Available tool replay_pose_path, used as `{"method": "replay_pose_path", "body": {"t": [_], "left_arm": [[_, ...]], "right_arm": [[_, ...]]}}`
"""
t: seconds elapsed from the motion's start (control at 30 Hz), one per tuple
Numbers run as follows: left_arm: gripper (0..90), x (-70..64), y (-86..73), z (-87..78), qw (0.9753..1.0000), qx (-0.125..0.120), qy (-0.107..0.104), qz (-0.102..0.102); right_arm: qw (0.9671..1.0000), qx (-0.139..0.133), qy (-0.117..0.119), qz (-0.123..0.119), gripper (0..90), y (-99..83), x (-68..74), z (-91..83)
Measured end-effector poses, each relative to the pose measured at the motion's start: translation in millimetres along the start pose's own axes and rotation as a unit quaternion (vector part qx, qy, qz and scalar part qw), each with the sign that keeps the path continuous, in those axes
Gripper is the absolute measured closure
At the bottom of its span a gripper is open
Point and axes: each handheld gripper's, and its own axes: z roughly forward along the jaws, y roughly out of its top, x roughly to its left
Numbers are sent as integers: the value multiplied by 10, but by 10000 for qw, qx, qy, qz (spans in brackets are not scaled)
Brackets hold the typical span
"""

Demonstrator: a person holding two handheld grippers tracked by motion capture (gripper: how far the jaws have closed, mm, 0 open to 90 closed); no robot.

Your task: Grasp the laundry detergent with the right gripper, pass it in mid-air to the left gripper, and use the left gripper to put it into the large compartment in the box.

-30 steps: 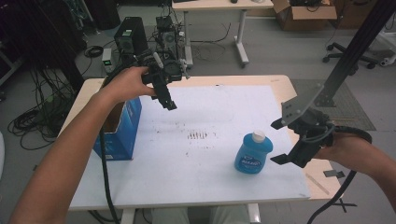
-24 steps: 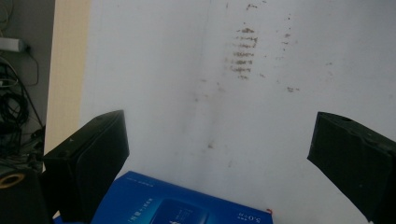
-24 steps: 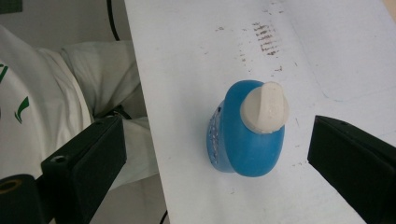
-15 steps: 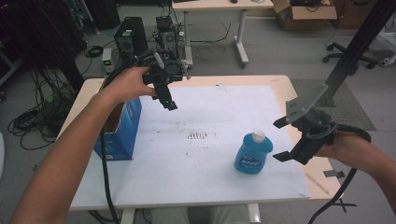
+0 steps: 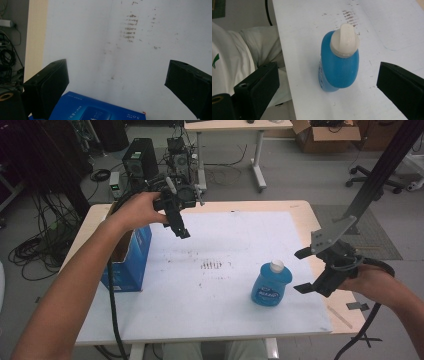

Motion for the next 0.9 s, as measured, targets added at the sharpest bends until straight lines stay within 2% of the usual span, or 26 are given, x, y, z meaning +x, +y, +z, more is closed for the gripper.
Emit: {"method": "replay_pose_path", "body": {"t": [0.4,0.9], "left_arm": [[53,0,28,28,10000,6,-8,-22],[53,7,34,44,10000,37,-14,-34]], "right_arm": [[9996,-233,-59,118,39,-216,-62,115],[9982,-581,-66,123,38,-403,-105,232]]}}
